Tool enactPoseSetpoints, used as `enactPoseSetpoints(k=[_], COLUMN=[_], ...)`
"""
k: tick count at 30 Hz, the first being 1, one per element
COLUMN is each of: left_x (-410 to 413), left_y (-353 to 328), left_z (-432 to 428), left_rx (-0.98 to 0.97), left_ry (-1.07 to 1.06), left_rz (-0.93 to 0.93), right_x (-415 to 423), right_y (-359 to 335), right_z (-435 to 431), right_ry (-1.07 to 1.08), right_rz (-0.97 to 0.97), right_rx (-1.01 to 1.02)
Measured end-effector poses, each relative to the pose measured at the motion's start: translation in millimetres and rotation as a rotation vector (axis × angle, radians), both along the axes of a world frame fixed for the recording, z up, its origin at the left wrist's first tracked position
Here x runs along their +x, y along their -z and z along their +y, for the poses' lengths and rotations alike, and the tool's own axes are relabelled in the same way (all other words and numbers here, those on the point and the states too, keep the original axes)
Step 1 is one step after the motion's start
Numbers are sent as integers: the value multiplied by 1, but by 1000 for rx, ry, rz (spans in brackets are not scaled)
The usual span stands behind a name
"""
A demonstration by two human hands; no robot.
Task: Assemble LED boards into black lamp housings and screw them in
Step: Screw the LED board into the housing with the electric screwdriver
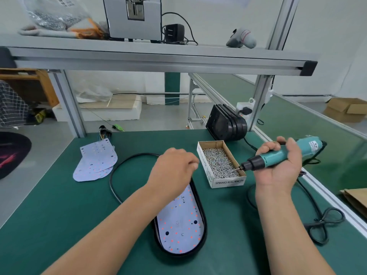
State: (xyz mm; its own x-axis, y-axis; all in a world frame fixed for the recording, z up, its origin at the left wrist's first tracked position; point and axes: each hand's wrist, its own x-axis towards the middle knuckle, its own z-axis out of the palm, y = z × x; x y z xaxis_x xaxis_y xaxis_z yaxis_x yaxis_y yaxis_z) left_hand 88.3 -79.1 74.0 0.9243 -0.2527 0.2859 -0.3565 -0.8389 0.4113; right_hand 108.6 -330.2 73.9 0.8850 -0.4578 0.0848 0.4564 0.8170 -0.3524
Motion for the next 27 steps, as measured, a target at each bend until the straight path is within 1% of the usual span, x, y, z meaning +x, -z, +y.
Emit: enactPoseSetpoints(k=[3,5,9,12,16,21,27], left_x=[28,40,53,60,61,61,63], left_y=[-9,-10,-1,2,6,5,5], left_z=[-37,-62,-88,-92,-93,-89,-83], left_rx=[233,351,456,429,379,264,221], left_ry=[147,212,228,221,215,194,245], left_rz=[-32,-24,94,192,193,221,232], right_x=[1,0,-1,0,0,0,0], right_y=[0,0,-1,-1,-1,0,-1], right_z=[2,3,1,-1,-2,-1,2], right_ry=[0,-1,0,17,16,0,-17], right_rz=[9,13,32,53,46,33,18], right_rx=[-9,-18,-5,2,12,3,6])
